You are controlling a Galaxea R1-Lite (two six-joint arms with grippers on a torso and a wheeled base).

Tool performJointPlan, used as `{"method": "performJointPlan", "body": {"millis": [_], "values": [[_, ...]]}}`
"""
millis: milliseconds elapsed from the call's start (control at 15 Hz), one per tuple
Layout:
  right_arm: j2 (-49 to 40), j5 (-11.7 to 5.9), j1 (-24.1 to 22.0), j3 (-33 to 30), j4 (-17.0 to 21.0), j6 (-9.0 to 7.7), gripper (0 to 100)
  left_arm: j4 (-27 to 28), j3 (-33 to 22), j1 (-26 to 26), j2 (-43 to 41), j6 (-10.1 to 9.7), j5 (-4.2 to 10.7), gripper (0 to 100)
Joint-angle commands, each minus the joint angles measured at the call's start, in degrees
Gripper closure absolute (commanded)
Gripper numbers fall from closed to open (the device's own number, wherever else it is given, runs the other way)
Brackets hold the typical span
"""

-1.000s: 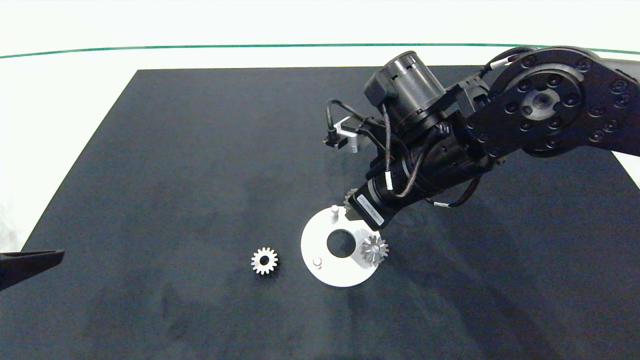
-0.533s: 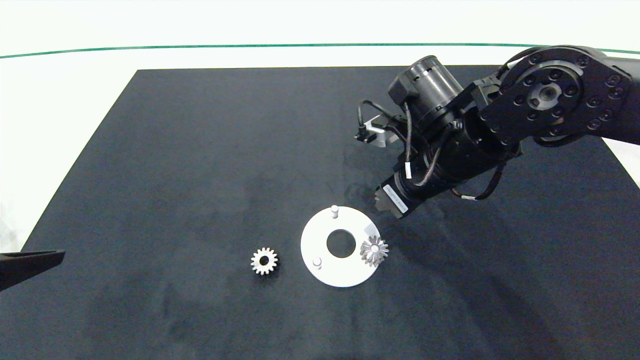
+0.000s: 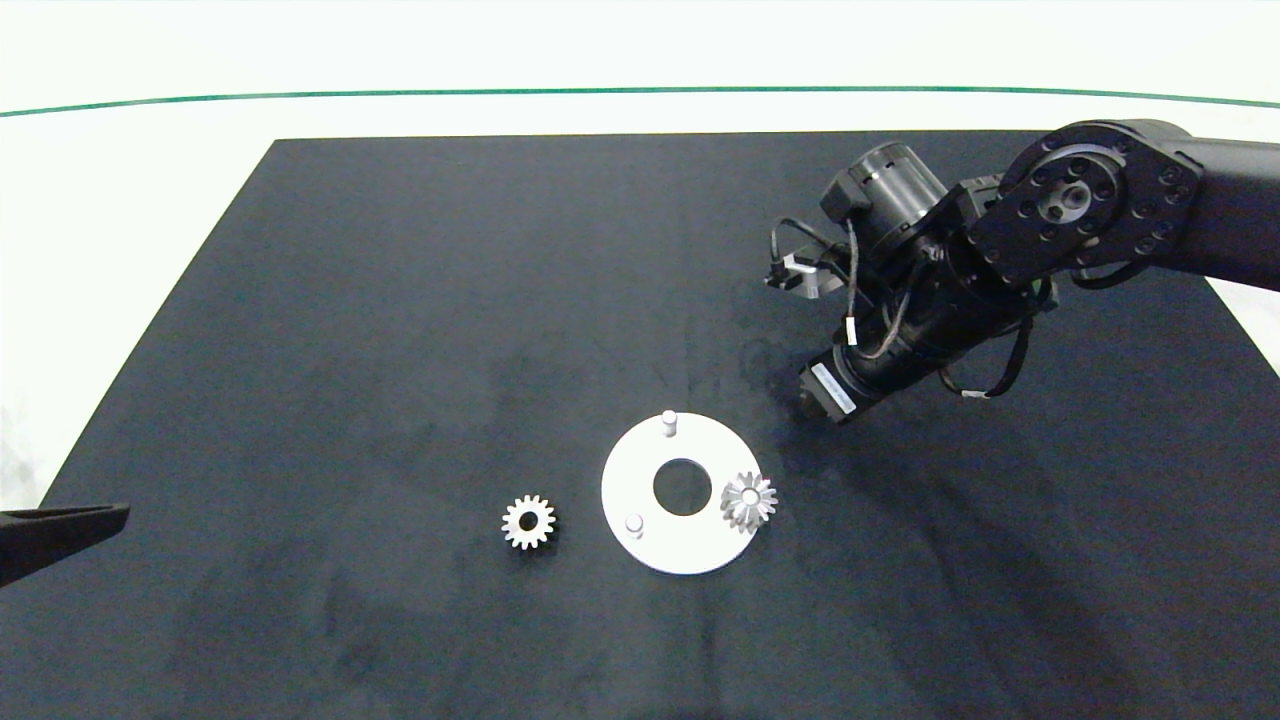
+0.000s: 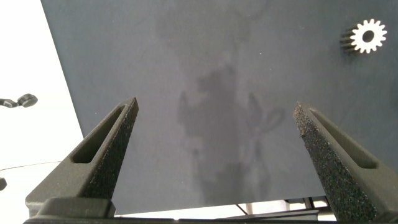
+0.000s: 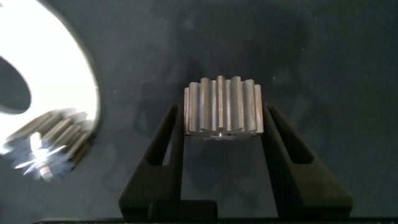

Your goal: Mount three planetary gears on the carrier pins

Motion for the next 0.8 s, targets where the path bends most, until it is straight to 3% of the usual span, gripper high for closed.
{"method": "performJointPlan", "body": {"millis": [67,800], "values": [[0.81,-0.10,-0.27,0.01,-0.08,-0.16,0,0.24,-0.02,-0.05,0.10,0.05,0.05,0],[-3.67,-0.01,1.32,0.01,-0.16,-0.25,0,0.24,0.07,-0.14,0.10,0.14,0.05,0]]}}
